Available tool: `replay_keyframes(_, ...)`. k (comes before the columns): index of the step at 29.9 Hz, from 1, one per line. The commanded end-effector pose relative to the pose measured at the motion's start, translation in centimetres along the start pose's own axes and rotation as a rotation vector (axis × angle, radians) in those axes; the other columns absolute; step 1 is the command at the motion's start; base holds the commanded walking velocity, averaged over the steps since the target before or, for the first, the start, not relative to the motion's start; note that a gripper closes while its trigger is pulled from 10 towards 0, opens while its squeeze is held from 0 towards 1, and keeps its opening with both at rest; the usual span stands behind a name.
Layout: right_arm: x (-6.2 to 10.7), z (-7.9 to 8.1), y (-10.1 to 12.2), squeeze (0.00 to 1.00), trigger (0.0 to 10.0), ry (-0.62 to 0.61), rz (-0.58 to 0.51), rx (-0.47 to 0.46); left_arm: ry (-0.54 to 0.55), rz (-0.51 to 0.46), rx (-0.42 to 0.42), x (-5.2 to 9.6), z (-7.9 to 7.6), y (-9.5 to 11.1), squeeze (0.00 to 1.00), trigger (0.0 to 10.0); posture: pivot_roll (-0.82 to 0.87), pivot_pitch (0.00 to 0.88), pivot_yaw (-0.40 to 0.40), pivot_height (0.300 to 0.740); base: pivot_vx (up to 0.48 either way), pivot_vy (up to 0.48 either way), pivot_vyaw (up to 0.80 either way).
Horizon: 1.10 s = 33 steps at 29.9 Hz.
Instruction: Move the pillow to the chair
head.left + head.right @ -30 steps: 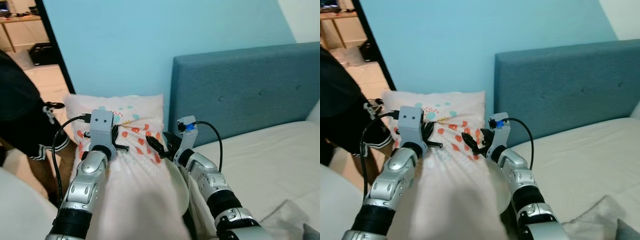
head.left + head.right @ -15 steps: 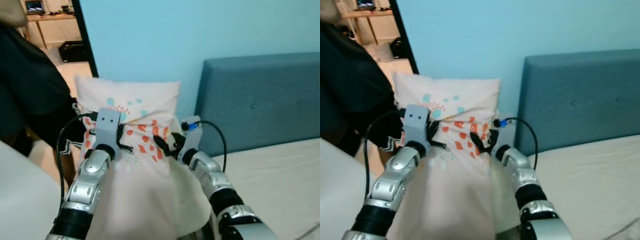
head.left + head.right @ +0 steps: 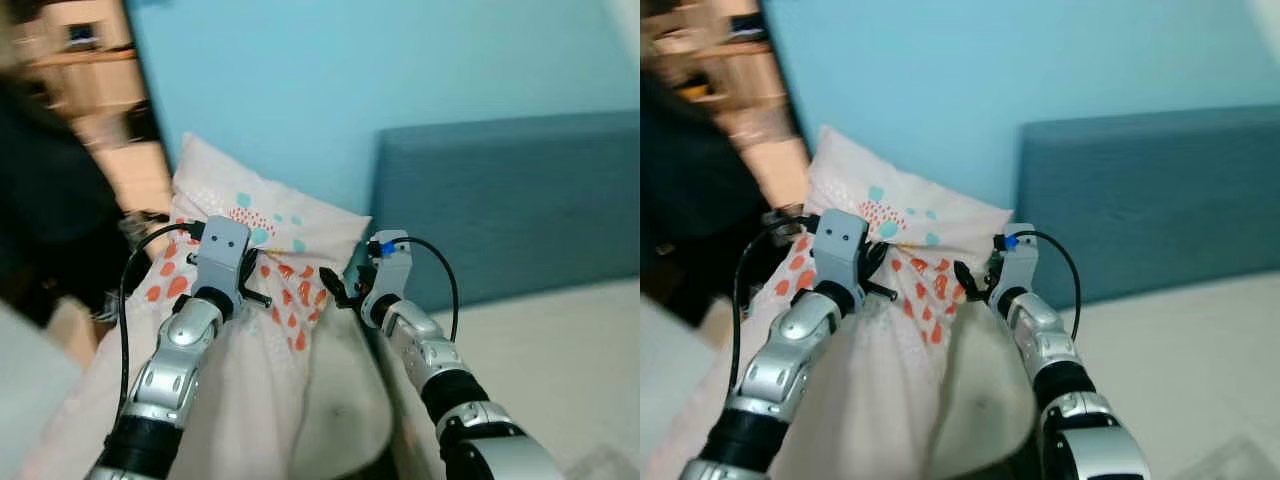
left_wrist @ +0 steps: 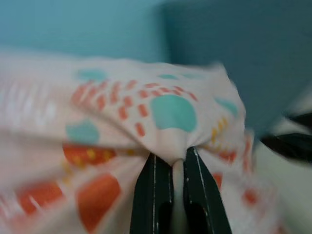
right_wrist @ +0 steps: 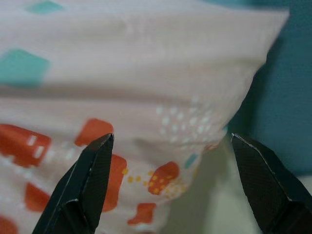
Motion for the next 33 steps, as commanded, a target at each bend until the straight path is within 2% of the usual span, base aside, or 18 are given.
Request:
replay_keyframes(1,-0.3,0.6,-1.0,0.00,10.0,0.002,0.046,0.012,-0.065,-0.099,-0.190,0.1,0.8,2.1,0.00,10.0,-0.11,0.012,0.015,0.740,0.000,0.000,0.00)
replay_keyframes(3,-0.3,0.6,-1.0,0.00,10.0,0.002,0.046,0.012,-0.065,-0.099,-0.190,0.1,0.8,2.1,0.00,10.0,-0.11,0.012,0.015,0.740,0.000,0.000,0.00)
replay_keyframes(5,-0.3,0.7,-1.3,0.00,10.0,0.002,0.054,0.019,-0.109,-0.069,-0.314,0.4,1.4,1.3,0.00,10.0,-0.11,0.012,0.016,0.740,0.000,0.000,0.00)
replay_keyframes(6,-0.3,0.7,-1.3,0.00,10.0,0.002,0.054,0.019,-0.109,-0.069,-0.314,0.4,1.4,1.3,0.00,10.0,-0.11,0.012,0.016,0.740,0.000,0.000,0.00)
replay_keyframes(8,-0.3,0.7,-1.3,0.00,10.0,0.002,0.058,0.019,-0.124,-0.042,-0.374,0.6,1.6,0.5,0.00,10.0,-0.11,0.013,0.015,0.740,0.000,0.000,0.00)
replay_keyframes(10,-0.3,0.7,-1.3,0.00,10.0,0.002,0.060,0.019,-0.140,-0.028,-0.398,0.8,1.6,0.1,0.00,10.0,-0.11,0.013,0.015,0.740,0.000,0.000,0.00)
replay_keyframes(15,-0.2,0.7,-1.4,0.00,10.0,0.011,0.070,0.024,-0.103,0.011,-0.423,0.8,2.1,-0.7,0.00,10.0,-0.12,0.011,0.009,0.740,0.000,-0.480,0.00)
replay_keyframes(19,-0.2,0.8,-1.6,0.00,10.0,0.023,0.079,0.032,-0.089,0.020,-0.410,0.7,2.2,-0.9,0.00,10.0,-0.12,0.010,0.006,0.740,0.000,-0.120,0.00)
replay_keyframes(20,-0.2,0.8,-1.7,0.00,10.0,0.028,0.084,0.036,-0.070,0.033,-0.364,0.6,2.4,-0.9,0.00,10.0,-0.12,0.009,0.005,0.740,0.000,0.000,0.00)
replay_keyframes(21,-0.2,0.8,-1.7,0.00,10.0,0.028,0.084,0.036,-0.070,0.033,-0.364,0.6,2.4,-0.9,0.00,10.0,-0.12,0.009,0.005,0.740,0.000,0.000,0.00)
replay_keyframes(22,-0.2,0.9,-1.7,0.00,10.0,0.032,0.087,0.038,-0.034,0.038,-0.286,0.4,2.9,-0.8,0.00,10.0,-0.12,0.009,0.006,0.740,0.000,0.450,0.00)
replay_keyframes(27,-0.2,0.9,-1.7,0.00,10.0,0.032,0.089,0.039,0.014,0.038,-0.258,0.3,3.7,-0.8,0.00,10.0,-0.12,0.010,0.007,0.740,0.000,0.453,0.00)
replay_keyframes(33,0.0,0.6,-2.0,0.00,10.0,0.030,0.097,0.038,0.054,0.043,-0.250,0.5,4.0,-1.2,0.00,10.0,-0.12,0.020,0.005,0.740,0.000,0.458,0.00)
Point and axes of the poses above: a point about 5 cm out from each wrist's last joint towards the gripper, its own x axis pointing back from the gripper into the wrist, its own y axis along the axis of the wrist's last joint, z = x × y, the point moved 3 cm from there along -x, pointing out of the wrist towards the gripper, and after that the axes turned 7 degrees about -x, right-handed, at the moved point
